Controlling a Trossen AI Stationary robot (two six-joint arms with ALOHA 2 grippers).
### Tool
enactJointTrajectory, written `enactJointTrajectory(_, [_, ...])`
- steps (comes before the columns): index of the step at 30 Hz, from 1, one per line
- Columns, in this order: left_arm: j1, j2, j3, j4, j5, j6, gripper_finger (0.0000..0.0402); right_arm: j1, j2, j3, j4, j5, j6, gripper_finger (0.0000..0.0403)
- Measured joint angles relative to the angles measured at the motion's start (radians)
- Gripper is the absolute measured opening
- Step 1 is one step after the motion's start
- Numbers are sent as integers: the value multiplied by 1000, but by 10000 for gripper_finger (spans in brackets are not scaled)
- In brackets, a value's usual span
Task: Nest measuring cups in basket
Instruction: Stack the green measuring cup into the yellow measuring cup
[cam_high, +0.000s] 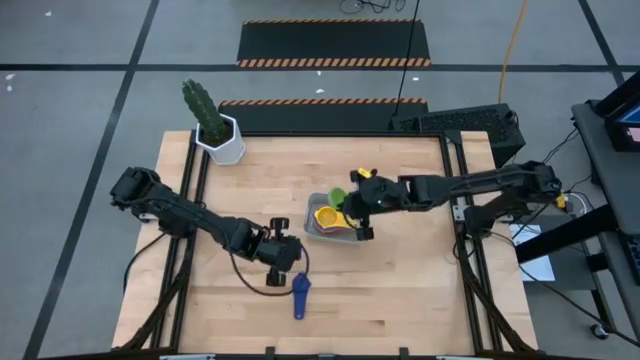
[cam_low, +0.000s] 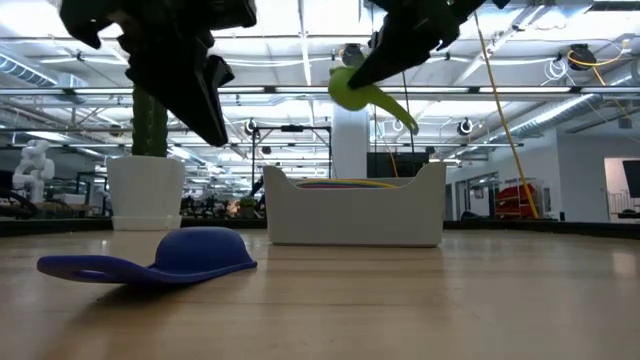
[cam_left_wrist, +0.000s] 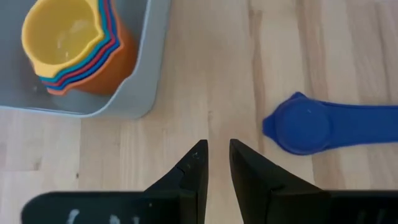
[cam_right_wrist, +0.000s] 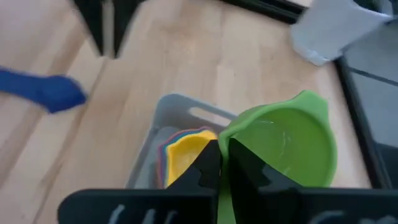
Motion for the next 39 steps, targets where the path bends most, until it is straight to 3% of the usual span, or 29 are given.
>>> enactJointTrajectory(3, [7,0,0,6,6,-1,69,-5,47,6,32,-53,-52,3])
enactJointTrajectory(21, [9,0,0,16,16,10,69,-10,239,4,75,-54,-85,4])
enactJointTrajectory(39, [7,0,0,15,28,19,69,-9,255,4,77,-54,-61,4])
